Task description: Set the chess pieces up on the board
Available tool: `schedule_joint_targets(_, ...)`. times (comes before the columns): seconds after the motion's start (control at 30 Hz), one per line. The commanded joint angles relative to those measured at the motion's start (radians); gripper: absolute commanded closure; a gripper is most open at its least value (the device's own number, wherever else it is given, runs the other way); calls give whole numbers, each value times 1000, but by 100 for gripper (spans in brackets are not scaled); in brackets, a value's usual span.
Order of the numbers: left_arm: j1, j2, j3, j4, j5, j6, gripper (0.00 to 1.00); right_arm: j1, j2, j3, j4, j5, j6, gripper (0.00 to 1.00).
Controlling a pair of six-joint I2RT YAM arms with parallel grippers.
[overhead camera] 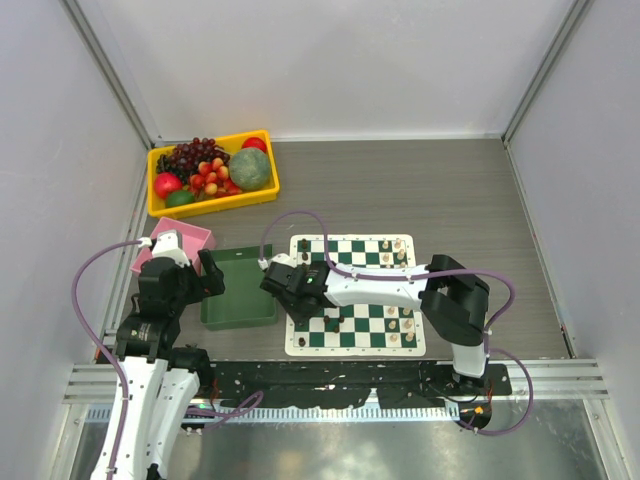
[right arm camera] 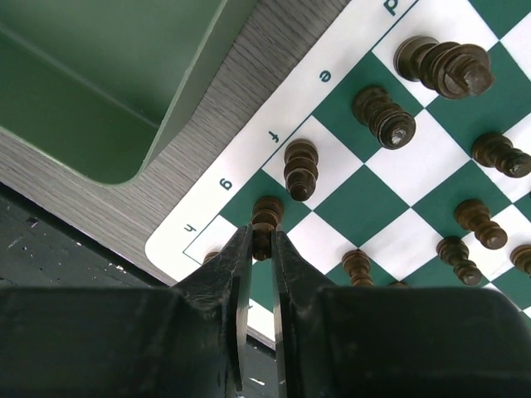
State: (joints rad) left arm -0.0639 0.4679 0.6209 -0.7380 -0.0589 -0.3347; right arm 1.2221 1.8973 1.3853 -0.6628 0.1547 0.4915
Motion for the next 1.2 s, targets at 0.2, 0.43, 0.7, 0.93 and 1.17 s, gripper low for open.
schedule_joint_targets(0.2,1,-8,7,23,7,-1,1,7,-9,17,8,-9,-7,76)
schedule_joint_targets(0.43,1,-5,7,22,8,-1,1,7,-15,23,3,-11,-14,65)
schedule_joint_targets(0.7,3,-6,7,22,7,-1,1,7,-93,20,11,26,-1,58)
schedule_joint_targets(0.93,3,-8,7,23,11,-1,1,-13,-109,32,17,80,38,49)
schedule_joint_targets(1.17,1,-11,8,23,10,-1,1,-19,-57,55,15,74,50,49)
